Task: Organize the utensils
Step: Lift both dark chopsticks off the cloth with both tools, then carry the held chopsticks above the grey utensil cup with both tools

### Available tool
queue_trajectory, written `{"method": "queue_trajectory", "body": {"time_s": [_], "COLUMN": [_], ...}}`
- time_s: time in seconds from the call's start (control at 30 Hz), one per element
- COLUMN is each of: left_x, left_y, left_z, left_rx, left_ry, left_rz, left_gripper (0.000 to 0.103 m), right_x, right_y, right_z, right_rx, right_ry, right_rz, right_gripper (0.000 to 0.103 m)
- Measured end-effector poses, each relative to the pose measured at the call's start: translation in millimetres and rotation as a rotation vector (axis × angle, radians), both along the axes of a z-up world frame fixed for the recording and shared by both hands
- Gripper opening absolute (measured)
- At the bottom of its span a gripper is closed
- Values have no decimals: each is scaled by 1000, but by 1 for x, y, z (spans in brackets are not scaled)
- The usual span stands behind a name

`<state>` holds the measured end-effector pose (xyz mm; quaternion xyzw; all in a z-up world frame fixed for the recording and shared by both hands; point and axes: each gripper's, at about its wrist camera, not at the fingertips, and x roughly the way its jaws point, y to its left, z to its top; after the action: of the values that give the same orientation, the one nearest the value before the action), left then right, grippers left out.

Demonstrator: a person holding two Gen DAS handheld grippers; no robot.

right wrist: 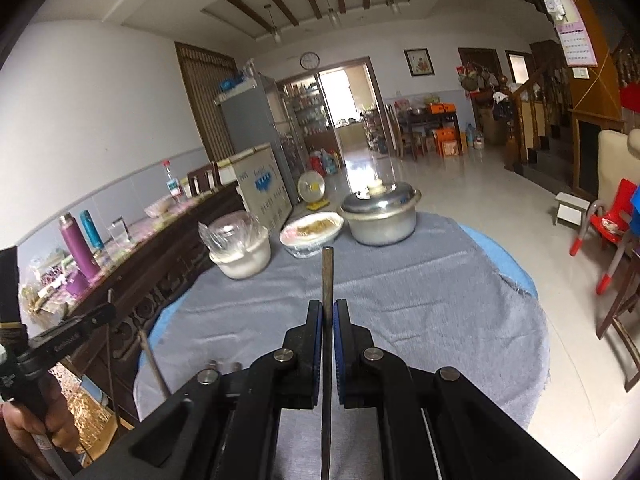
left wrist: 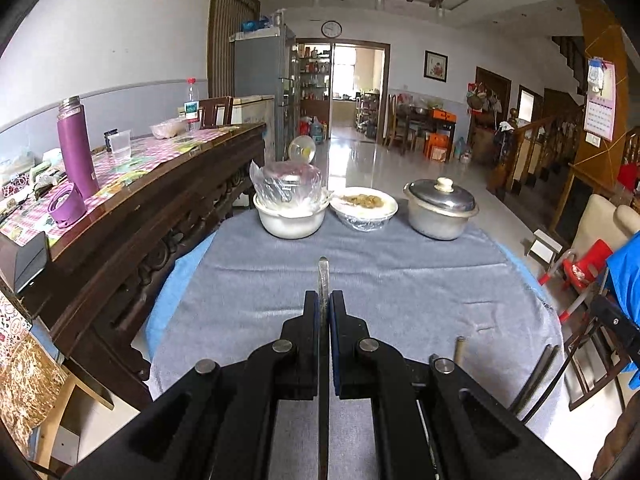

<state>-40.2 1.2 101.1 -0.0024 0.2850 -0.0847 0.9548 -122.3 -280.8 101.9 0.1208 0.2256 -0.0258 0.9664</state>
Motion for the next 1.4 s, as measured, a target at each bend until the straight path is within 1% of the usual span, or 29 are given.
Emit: {"method": "queue_trajectory", "body": {"time_s": [0.1,0.33,0.5,0.73,0.8,1.1,1.3,1.4], "left_x": [-7,-26,-38,-50,-52,-61,-62,-63], "left_y": [2,3,-1,-2,-1,10,16,18], "left_z": [8,31,47,64,69,84,84,83], "left_rx": [-8,-41,-46,-69,-85,-198,-266,-298], "left_ry": [-19,-66,-106,-144,-147,-162,-158,-178], "left_rz": [2,-15,-32,-45,-53,-94,-117,-118], "left_gripper": [5,5,5,5,5,5,5,5], "right_x": [-10,-34,-42,-42,-42,-45,-45,-44], "right_y": [3,15,26,36,38,45,48,52], "right_z": [11,45,59,66,68,68,62,59], "right_rx": [8,19,17,29,31,51,69,57], "right_ry": [-31,-137,-181,-216,-224,-256,-260,-262], "right_rz": [17,63,90,107,109,125,134,133], "right_gripper": [6,6,6,6,6,6,6,6]}}
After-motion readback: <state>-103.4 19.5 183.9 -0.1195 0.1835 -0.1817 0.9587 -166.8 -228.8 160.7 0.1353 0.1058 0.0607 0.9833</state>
